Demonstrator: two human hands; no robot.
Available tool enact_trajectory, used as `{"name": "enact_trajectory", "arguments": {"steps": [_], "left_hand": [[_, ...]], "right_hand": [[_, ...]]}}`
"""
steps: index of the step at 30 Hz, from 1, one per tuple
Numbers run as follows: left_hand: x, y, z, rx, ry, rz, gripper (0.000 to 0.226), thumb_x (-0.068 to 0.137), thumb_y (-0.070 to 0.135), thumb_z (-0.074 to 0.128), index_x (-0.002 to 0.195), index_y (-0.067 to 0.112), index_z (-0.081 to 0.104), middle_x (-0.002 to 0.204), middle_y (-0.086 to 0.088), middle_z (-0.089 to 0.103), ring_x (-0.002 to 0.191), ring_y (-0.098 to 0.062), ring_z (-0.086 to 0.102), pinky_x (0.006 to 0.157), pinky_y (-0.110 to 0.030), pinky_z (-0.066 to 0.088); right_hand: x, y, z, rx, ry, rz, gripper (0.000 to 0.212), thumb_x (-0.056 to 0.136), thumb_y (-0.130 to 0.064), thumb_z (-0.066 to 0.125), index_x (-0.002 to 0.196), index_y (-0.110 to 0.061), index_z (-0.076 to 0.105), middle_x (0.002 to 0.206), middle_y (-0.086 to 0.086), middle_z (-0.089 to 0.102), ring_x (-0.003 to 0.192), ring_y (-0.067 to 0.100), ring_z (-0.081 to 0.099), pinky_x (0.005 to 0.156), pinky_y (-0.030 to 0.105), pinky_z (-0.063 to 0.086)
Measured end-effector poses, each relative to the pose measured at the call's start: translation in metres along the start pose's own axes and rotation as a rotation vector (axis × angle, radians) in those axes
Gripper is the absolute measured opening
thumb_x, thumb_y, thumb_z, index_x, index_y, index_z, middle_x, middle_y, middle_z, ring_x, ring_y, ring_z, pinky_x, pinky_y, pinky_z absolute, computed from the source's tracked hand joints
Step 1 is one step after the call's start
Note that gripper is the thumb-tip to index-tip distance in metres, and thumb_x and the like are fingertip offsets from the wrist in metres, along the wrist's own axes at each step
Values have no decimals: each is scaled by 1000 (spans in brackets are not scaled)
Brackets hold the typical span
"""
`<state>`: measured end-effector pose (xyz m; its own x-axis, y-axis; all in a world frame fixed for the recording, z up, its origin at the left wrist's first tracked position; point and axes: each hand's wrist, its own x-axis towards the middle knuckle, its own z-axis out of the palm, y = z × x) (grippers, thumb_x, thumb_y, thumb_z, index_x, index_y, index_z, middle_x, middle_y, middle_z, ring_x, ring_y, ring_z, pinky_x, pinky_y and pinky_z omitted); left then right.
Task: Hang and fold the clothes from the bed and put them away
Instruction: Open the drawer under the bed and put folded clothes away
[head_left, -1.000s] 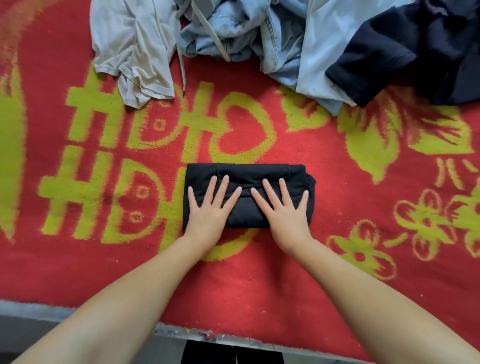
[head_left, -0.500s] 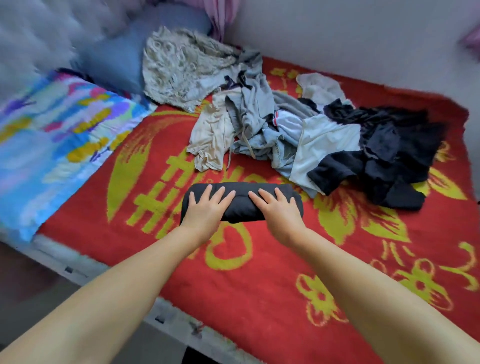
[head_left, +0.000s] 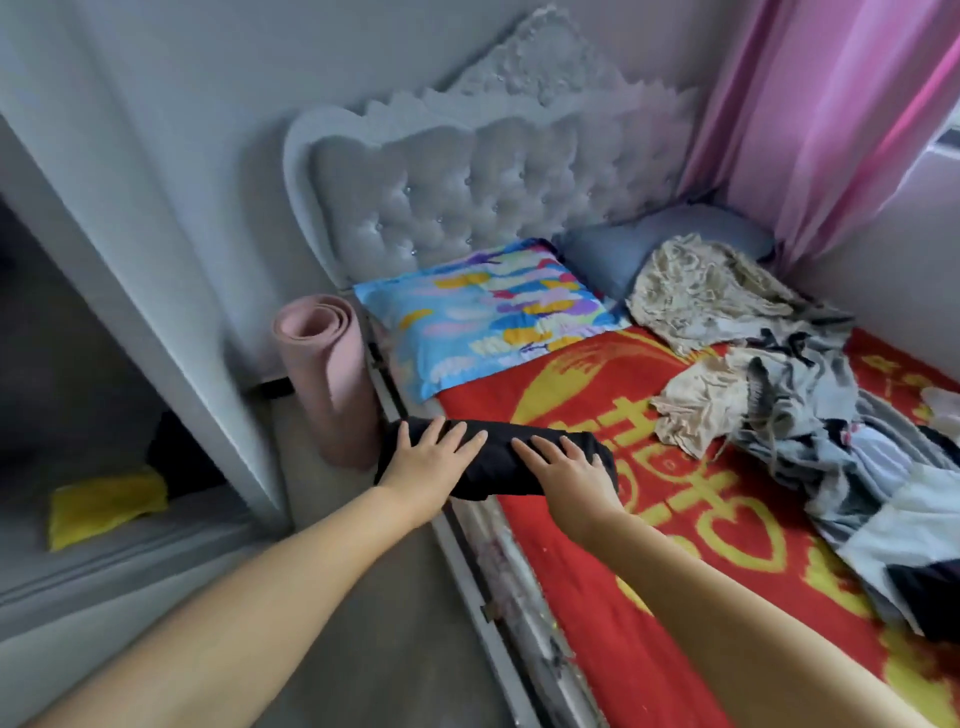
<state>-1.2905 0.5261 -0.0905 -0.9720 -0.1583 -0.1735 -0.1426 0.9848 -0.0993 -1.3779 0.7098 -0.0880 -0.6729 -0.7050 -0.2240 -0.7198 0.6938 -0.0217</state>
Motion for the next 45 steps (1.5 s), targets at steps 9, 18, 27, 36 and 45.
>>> {"name": "enact_trajectory", "arguments": {"steps": [9, 18, 27, 36, 45], "left_hand": [[-206, -232, 64, -28, -106, -352, 94, 87, -9, 51, 152, 27, -6, 160, -5, 6, 147, -31, 5, 113, -61, 14], [-412, -417, 125, -30, -240, -647, 86, 90, 2, 52, 153, 25, -3, 157, -6, 14, 145, -28, 13, 110, -55, 25], [-412, -512, 165, -88, -250, -725, 84, 89, 9, 56, 152, 24, 2, 152, -4, 26, 138, -30, 26, 102, -53, 34], [-308, -656, 206, -155, -304, -680, 83, 88, 3, 51, 152, 24, 3, 148, -8, 30, 133, -32, 33, 96, -52, 39], [-212, -762, 312, -202, -394, -597, 81, 89, 6, 50, 153, 25, 4, 148, -9, 31, 133, -33, 34, 97, -48, 38]], "right_hand": [[54, -303, 1, -114, -38, -378, 87, 90, 1, 47, 153, -34, -3, 160, -7, 8, 147, 28, 8, 114, 54, 22], [68, -592, 17, -190, -98, -722, 91, 89, 3, 51, 153, -32, -2, 160, -3, 10, 146, 31, 11, 113, 56, 23], [147, -680, 26, -225, -128, -836, 79, 93, -2, 43, 153, -31, 2, 158, -3, 16, 144, 30, 16, 111, 52, 27], [316, -737, 37, -228, -204, -805, 85, 92, 0, 48, 153, -33, -1, 159, -3, 12, 145, 30, 15, 113, 52, 25], [453, -775, 110, -230, -332, -732, 84, 90, 1, 44, 153, -33, 0, 159, -1, 14, 144, 31, 17, 110, 52, 29]]}}
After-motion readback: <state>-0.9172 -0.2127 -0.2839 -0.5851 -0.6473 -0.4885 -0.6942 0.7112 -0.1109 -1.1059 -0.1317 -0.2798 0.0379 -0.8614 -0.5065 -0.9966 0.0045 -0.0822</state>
